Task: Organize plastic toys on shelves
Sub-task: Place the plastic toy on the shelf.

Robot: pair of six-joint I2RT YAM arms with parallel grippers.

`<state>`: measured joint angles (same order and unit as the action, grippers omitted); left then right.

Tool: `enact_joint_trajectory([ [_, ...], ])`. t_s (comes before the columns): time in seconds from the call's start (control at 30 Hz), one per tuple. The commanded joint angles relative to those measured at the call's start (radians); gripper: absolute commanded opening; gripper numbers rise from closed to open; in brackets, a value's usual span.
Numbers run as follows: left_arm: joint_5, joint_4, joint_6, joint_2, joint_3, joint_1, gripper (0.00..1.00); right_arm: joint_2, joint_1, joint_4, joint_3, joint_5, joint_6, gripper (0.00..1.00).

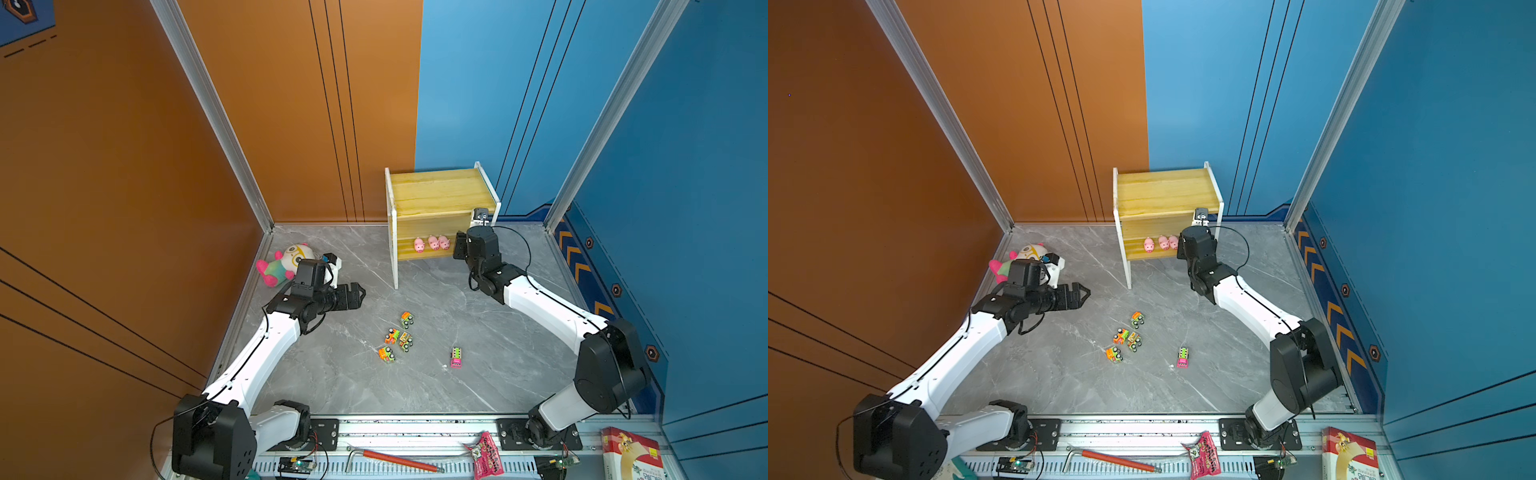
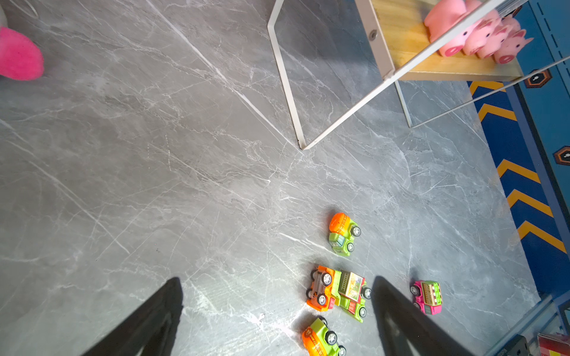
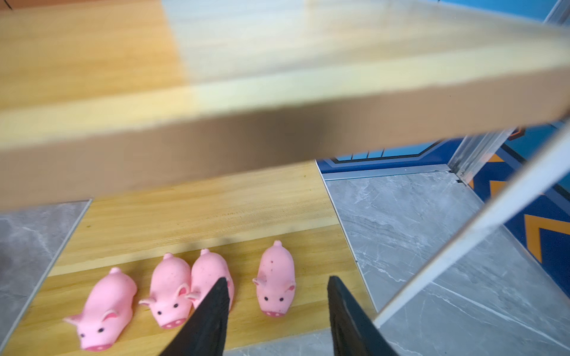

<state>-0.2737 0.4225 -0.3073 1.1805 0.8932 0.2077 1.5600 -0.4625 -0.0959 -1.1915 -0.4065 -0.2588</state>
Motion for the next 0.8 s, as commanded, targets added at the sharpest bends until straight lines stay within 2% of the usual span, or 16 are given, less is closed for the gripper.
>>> enact_joint_trajectory([
  [0.0, -0.022, 0.012, -0.007, 0.005, 0.029, -0.011, 0.96, -0.025, 0.013, 0.063, 0.036, 0.065, -0.048, 0.48],
  [0.1, -0.023, 0.012, -0.007, 0.005, 0.029, -0.011, 0.96, -0.037, 0.016, 0.083, 0.060, 0.087, -0.074, 0.44],
  [0.47, -0.013, 0.012, -0.006, 0.017, 0.028, -0.007, 0.96, -0.181, 0.041, 0.205, 0.188, 0.214, -0.093, 0.44],
  [0.6, 0.013, 0.012, 0.007, 0.018, 0.024, 0.015, 0.96, -0.256, 0.119, 0.245, 0.242, 0.291, -0.139, 0.44],
  [0.77, 0.078, 0.013, 0.028, 0.016, 0.013, 0.089, 0.96, -0.310, 0.285, 0.257, 0.268, 0.408, -0.250, 0.45],
])
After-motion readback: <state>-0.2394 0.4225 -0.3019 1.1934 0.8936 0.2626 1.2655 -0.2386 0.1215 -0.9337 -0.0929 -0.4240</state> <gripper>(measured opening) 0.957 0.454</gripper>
